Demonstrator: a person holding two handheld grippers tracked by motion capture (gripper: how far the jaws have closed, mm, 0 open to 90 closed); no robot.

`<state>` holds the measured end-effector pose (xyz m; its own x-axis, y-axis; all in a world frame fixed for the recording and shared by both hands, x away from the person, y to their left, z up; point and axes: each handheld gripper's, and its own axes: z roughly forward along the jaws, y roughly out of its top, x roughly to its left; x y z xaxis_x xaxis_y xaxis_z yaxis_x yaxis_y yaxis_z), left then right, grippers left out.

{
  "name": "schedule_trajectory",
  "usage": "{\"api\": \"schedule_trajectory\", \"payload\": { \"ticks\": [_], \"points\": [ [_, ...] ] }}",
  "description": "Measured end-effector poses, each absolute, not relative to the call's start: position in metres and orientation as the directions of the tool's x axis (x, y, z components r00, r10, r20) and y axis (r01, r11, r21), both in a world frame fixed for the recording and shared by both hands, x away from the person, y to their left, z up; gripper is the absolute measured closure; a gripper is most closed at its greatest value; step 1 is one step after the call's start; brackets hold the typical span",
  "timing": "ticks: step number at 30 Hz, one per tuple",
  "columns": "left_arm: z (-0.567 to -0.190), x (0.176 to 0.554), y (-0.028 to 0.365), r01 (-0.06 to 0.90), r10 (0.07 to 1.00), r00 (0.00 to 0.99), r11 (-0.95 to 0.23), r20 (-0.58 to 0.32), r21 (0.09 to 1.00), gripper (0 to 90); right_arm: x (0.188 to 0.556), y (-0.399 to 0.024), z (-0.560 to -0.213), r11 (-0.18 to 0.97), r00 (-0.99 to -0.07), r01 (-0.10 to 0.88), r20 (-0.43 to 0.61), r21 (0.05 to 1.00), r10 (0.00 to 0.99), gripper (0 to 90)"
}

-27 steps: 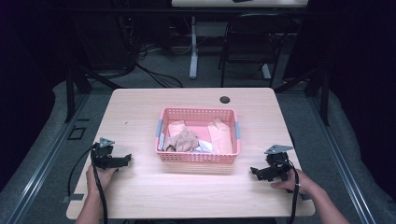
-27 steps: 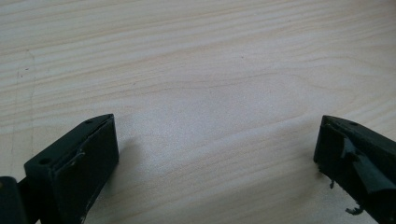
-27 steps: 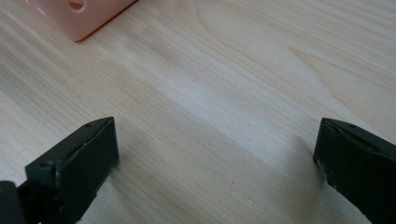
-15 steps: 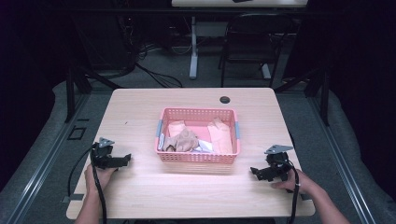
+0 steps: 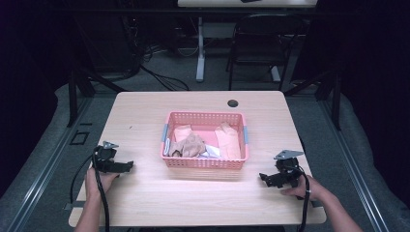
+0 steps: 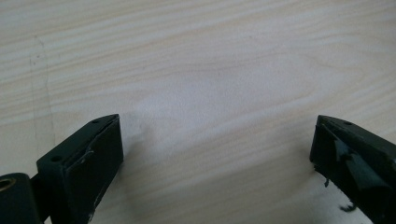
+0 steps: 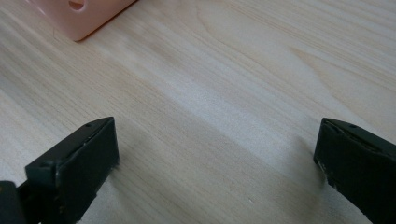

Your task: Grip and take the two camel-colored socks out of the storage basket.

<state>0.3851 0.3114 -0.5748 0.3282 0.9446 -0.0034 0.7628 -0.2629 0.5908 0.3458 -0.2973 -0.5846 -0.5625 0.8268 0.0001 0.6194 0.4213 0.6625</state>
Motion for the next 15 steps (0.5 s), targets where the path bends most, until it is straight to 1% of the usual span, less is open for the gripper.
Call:
{"api": "schedule_trajectory", "payload": {
  "ticks": [3, 9, 11, 13, 15],
  "points": [
    [-0.556, 0.383, 0.313, 0.764, 0.948, 0.314, -0.225, -0.044, 0.604, 0.0, 0.346, -0.297, -0.585, 0.422, -0.563, 0.619, 0.000, 0.662, 0.826, 0.0],
    [-0.537, 0.384, 0.309, 0.771, 0.951, 0.303, -0.206, -0.064, 0.602, 0.0, 0.346, -0.297, -0.585, 0.422, -0.563, 0.619, 0.000, 0.663, 0.826, 0.0],
    [-0.526, 0.386, 0.305, 0.771, 0.949, 0.308, -0.210, -0.064, 0.601, 0.0, 0.346, -0.297, -0.585, 0.422, -0.563, 0.619, 0.000, 0.662, 0.826, 0.0],
    [-0.524, 0.386, 0.304, 0.771, 0.948, 0.311, -0.214, -0.062, 0.600, 0.0, 0.346, -0.297, -0.585, 0.424, -0.564, 0.619, -0.001, 0.661, 0.826, 0.0],
    [-0.514, 0.387, 0.296, 0.773, 0.942, 0.332, -0.239, -0.054, 0.588, 0.0, 0.346, -0.297, -0.585, 0.424, -0.565, 0.617, -0.002, 0.663, 0.825, 0.0]
  ]
}}
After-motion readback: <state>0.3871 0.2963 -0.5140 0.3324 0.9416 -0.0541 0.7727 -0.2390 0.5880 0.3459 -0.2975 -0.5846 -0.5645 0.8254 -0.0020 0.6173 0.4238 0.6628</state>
